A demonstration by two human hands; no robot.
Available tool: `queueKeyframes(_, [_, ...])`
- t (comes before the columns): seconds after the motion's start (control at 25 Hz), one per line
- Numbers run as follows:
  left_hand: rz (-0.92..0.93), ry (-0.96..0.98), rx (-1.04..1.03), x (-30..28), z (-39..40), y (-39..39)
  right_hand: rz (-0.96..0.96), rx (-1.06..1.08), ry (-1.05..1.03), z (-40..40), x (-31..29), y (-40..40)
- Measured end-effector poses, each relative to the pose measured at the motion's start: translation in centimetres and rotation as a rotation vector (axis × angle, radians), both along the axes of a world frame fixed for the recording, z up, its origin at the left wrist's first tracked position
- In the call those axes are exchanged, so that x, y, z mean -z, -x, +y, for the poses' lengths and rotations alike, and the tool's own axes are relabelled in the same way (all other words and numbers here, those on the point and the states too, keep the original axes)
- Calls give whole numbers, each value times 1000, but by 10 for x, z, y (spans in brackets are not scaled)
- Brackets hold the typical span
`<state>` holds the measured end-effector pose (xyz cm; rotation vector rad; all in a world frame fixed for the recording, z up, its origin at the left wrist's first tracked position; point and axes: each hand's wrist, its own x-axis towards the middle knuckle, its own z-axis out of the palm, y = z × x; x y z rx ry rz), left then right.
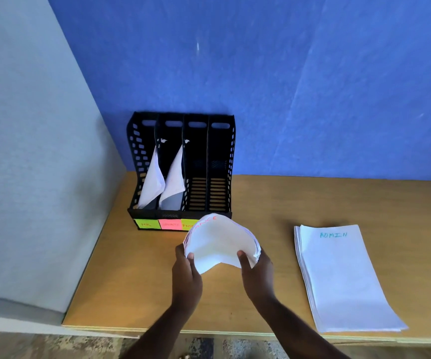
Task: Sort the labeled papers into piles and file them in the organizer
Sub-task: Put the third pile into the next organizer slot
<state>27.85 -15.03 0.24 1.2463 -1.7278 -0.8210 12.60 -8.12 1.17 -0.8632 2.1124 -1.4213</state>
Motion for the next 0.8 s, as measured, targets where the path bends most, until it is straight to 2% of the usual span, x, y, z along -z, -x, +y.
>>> queueKeyframes(0.16, [-168, 8, -13, -7, -20, -3, -65, 42, 58, -2, -14, 16])
queueKeyframes(0.2, [-237, 23, 15, -12, -28, -6, -3, 66, 94, -3, -24, 24])
queueKeyframes(0.28, [-393, 92, 94, -28, -41, -8, 293, 36, 141, -8, -44, 44])
queueKeyframes(0.36, [-536, 219, 169, -45, -47, -2, 566, -153, 73, -18, -62, 59])
queueKeyframes(0.44, [-581, 368, 196, -54, -46, 7, 545, -355, -125, -29, -71, 66])
queueKeyframes(0.52, [-546, 397, 141, -53, -41, 9, 355, -366, -192, -32, -64, 74])
queueKeyframes(0.6, [-432, 321, -67, -41, -37, -1, 165, -262, -126, -24, -49, 84])
queueKeyframes(0.68, [-211, 153, -323, -25, -32, -17, 31, -161, -69, -9, -34, 91])
queueKeyframes(0.72, [-81, 50, -388, -15, -29, -24, -30, -132, -57, -2, -28, 91])
queueKeyframes(0.8, [168, -202, -299, -1, -27, -30, -97, -124, -32, 7, -16, 83])
